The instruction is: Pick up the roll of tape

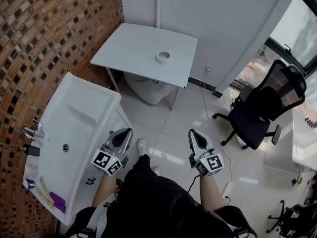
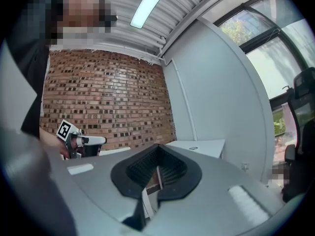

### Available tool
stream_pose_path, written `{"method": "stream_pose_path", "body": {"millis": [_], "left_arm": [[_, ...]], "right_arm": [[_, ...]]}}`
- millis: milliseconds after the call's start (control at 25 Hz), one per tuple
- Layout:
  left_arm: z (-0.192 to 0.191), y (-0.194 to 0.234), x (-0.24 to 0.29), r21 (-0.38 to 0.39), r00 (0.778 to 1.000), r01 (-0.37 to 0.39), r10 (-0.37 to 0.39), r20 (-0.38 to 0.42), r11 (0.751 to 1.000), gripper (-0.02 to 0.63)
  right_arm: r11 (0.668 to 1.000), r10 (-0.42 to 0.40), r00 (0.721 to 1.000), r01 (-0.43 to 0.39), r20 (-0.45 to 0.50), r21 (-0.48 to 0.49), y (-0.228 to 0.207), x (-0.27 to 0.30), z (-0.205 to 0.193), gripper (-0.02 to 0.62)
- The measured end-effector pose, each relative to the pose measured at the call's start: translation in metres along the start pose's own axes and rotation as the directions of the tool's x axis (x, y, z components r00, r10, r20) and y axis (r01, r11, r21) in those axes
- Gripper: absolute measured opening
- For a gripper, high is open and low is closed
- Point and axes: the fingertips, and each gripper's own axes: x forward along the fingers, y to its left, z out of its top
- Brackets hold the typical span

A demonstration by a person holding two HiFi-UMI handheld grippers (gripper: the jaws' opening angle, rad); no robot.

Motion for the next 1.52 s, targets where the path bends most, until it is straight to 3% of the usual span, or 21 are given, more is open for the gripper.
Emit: {"method": "stream_pose_path", "body": {"millis": [640, 800, 1160, 1520], "left_arm": [[0.027, 0.099, 0.141, -0.019, 0.990, 0.131, -0.129, 0.060, 0.991, 0.002], [0.032, 0.118, 0.169, -0.019, 0.987, 0.156, -0.155, 0.048, 0.988, 0.002], [0.031, 0.173, 0.202, -0.038, 0.985, 0.173, -0.173, 0.013, 0.984, 0.002], [0.028, 0.197, 0.221, -0.053, 0.981, 0.196, -0.196, -0.001, 0.979, 0.002]], "right_arm": [[0.990, -0.130, 0.991, 0.131, 0.027, -0.043, -0.071, 0.103, 0.035, 0.005], [0.987, -0.149, 0.989, 0.150, 0.025, -0.052, -0.096, 0.125, 0.029, 0.005], [0.985, -0.170, 0.985, 0.170, 0.013, -0.018, -0.112, 0.185, 0.025, 0.005], [0.985, -0.170, 0.985, 0.170, 0.016, 0.020, -0.109, 0.228, 0.032, 0.005]]}}
